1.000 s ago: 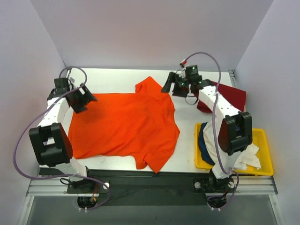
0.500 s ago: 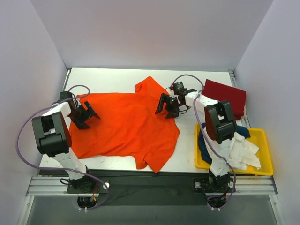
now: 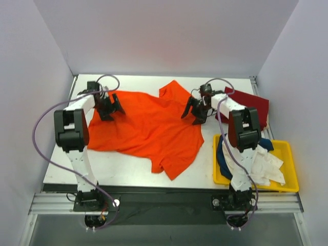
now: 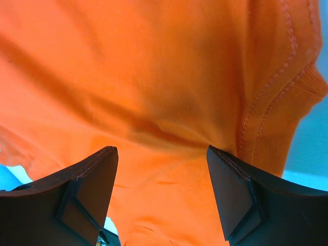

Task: Fold and stack the t-shirts
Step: Flatten out the tshirt

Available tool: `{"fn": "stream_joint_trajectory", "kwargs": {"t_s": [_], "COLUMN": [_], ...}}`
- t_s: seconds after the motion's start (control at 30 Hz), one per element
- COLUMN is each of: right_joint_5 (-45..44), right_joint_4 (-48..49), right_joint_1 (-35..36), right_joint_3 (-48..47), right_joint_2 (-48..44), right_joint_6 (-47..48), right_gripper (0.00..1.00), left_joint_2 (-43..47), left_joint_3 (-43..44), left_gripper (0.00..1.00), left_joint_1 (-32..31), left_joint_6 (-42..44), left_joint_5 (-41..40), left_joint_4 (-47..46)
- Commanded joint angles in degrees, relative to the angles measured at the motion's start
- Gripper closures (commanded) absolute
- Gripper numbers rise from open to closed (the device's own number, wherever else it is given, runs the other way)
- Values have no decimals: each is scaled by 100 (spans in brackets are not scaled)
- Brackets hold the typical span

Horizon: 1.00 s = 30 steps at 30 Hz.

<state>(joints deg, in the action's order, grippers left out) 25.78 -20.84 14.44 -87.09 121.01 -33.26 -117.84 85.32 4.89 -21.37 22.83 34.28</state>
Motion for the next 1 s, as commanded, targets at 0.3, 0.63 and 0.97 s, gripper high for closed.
{"fn": "stream_joint_trajectory", "kwargs": {"t_s": [0.3, 0.63, 0.97], "right_joint_5": [-478, -337, -205], "right_joint_4": [-702, -737, -755], "right_joint_1": [-494, -521, -538], "right_joint_3": [-836, -915, -1021], "right_joint_2": [388, 274, 292], "right_joint_6": [12, -23, -14], "right_gripper": [28, 28, 28], "left_joint_2": [945, 3240, 3997], "left_joint_3": [533, -1877, -3205], "left_gripper": [3, 3, 12], "left_joint_1": [21, 557, 1224], "left_joint_6": [-157, -421, -694], "left_joint_5": [-901, -1852, -1606], "left_joint_4": [96, 579, 729]}}
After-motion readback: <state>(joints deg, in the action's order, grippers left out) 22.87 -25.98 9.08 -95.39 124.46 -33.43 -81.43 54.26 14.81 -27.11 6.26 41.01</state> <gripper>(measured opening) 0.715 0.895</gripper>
